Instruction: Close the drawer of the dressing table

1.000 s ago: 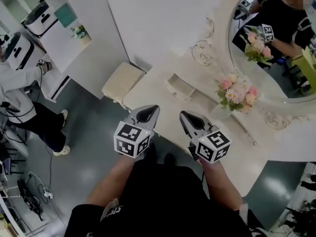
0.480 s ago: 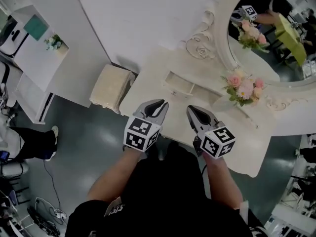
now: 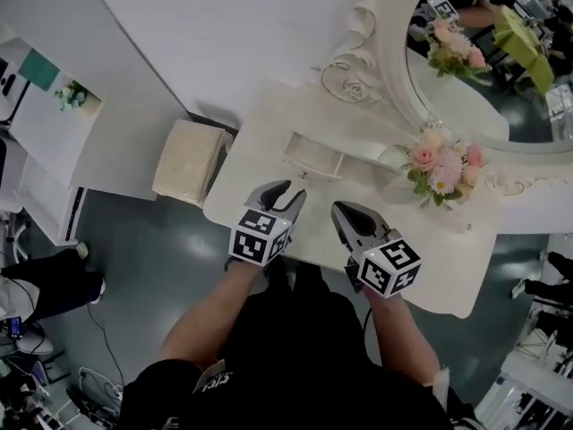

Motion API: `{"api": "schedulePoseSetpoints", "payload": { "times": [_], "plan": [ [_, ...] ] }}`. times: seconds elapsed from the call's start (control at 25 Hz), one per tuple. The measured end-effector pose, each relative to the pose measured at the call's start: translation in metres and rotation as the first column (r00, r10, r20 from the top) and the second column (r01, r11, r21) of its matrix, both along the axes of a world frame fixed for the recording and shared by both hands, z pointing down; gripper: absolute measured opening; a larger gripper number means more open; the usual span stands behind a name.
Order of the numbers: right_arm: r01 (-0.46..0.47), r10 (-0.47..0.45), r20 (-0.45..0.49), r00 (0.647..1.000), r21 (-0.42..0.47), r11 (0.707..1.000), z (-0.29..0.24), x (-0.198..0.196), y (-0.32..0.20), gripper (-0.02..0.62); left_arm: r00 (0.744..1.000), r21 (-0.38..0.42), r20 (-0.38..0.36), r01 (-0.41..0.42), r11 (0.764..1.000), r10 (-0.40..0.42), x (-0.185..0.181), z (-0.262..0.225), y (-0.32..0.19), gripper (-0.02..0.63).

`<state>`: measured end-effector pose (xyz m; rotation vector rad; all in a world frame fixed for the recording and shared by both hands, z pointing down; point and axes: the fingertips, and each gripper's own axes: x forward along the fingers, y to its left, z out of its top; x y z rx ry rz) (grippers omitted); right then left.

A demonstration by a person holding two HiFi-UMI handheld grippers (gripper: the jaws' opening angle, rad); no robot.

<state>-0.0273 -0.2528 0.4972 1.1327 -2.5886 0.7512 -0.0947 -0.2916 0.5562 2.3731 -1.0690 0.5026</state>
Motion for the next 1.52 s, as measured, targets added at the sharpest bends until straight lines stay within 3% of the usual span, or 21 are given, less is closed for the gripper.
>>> {"api": "schedulePoseSetpoints", "payload": {
  "times": [0.52,0.76,1.0,1.52],
  "plan": [
    [0.001,-0.001,-0.008,1.0,-0.058,0.998,0.024,0.012,-0.012,-0.005,0.993,-0.053,0.116,-0.017,0.998,0.023,0.02,0.069,-0.031,0.179],
    [0.001,-0.002,-0.017,1.0,-0.066,0.998,0.029,0.013,-0.012,-0.005,0.995,-0.076,0.099,-0.002,0.997,0.009,0.024,0.081,-0.034,0.151],
    [0.047,-0.05,-0.102,0.994,-0.03,0.998,0.029,0.007,-0.011,-0.006,0.995,-0.078,0.096,0.018,0.997,-0.011,0.023,0.083,-0.04,0.107],
    [0.066,-0.067,-0.144,0.987,-0.017,0.998,0.027,0.005,-0.012,-0.005,0.997,-0.076,0.075,-0.018,0.997,0.023,0.019,0.071,-0.051,0.104]
  ]
}}
